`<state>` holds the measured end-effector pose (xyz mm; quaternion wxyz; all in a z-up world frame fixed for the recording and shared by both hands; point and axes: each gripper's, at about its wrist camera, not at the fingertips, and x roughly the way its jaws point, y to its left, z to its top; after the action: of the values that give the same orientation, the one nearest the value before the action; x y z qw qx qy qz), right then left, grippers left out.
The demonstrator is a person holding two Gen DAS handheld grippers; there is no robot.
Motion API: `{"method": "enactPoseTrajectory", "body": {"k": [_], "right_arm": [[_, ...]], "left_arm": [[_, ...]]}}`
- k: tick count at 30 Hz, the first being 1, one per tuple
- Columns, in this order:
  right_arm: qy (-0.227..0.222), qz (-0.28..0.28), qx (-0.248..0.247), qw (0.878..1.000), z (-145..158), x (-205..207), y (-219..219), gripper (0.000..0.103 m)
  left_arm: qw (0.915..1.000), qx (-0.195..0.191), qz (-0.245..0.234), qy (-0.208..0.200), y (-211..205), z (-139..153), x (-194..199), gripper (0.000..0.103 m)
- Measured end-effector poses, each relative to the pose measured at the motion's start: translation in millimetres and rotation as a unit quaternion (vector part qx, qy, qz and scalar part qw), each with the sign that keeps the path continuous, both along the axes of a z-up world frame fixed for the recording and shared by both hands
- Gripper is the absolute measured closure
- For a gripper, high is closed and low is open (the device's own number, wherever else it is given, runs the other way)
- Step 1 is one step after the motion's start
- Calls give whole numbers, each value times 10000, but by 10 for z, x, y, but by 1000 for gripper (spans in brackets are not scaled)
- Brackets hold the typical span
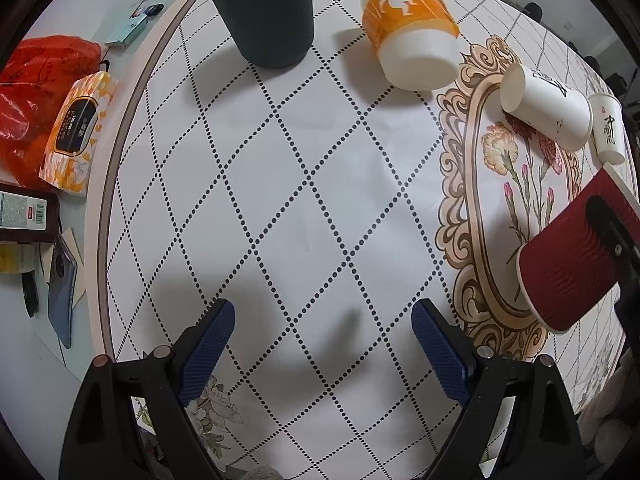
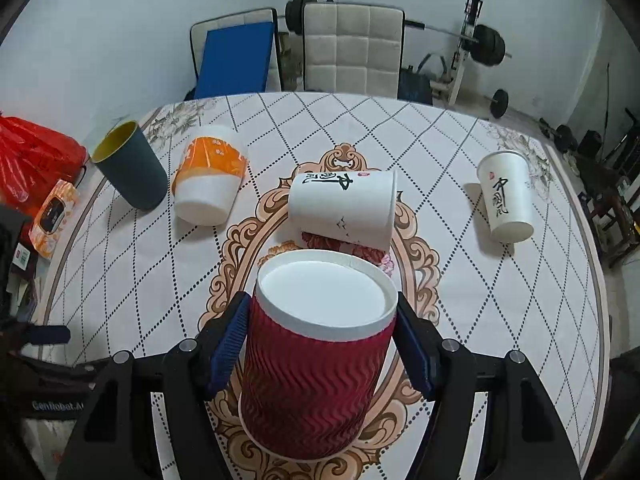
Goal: Flip cup upside down
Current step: 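Lower the inverted red cup onto the oval floral print and open the right gripper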
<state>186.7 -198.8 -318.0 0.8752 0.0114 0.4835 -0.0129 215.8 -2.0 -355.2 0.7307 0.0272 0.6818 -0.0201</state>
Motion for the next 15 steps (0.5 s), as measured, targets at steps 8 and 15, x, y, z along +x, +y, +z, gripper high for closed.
{"method": "enactPoseTrajectory", "body": {"k": [8, 15], "right_arm": [[49, 100, 40, 9999, -33, -258, 85, 31], [258, -53, -12, 9997, -39, -454, 117, 28]], "left_arm": [[9999, 0, -165, -49, -57, 19, -197, 12], [9992, -9, -330, -210, -153, 112, -381, 12]]}}
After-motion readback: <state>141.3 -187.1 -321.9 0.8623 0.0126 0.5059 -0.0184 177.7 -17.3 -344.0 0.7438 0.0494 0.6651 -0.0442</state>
